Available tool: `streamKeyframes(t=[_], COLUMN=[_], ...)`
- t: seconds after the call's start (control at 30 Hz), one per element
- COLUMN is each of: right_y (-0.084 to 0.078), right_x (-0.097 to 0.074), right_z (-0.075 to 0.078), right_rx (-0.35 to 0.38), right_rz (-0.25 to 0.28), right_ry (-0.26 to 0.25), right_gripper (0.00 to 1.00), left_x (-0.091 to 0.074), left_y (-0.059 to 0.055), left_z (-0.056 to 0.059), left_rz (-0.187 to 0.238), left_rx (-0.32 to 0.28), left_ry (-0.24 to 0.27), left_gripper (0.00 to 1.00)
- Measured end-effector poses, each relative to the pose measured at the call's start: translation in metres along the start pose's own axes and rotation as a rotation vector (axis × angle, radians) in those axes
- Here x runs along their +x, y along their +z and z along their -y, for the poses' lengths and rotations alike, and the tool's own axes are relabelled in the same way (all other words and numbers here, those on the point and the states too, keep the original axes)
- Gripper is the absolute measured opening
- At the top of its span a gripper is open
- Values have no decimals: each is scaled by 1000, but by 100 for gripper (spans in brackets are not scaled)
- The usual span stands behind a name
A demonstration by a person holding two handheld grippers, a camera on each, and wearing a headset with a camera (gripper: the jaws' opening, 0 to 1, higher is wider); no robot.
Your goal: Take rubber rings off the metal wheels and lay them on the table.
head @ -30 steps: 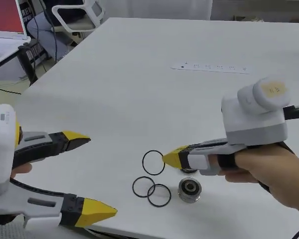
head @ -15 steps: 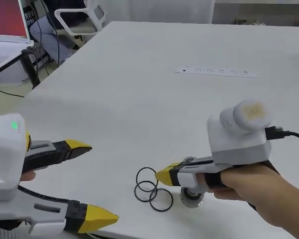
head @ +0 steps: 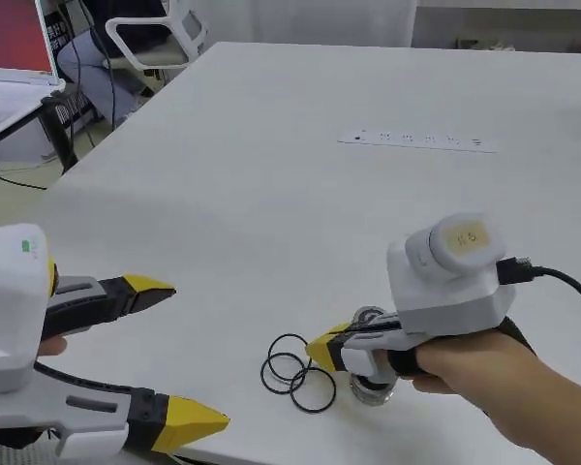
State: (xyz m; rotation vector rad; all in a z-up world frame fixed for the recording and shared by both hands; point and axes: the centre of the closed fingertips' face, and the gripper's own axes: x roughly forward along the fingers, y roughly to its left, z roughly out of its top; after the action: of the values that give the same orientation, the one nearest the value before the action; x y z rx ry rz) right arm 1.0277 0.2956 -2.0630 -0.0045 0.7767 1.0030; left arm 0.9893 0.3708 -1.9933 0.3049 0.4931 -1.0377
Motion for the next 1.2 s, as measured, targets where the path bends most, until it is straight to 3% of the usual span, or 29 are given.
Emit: streamKeyframes(t=[0.43,0.67,0.9,1.2], right_y=[-7,-3,10,32], right_x=[1,-2,-12,-31], right_z=[5,8,13,20], right_rx=[-60,-50,-28,-107], right_rz=[-32,-15,24,79], right_ry=[-36,-42,-53,-91], right_gripper=[2,2,5,10], left_x=[0,-1,0,0], left_y=[-1,-1,-2,-2], left_z=[1,1,1,2], left_rz=[-7,-7,-8,-15], left_rx=[-6,-8,-8,-6], left_ry=[2,5,3,-4], left_gripper=[78,78,78,78])
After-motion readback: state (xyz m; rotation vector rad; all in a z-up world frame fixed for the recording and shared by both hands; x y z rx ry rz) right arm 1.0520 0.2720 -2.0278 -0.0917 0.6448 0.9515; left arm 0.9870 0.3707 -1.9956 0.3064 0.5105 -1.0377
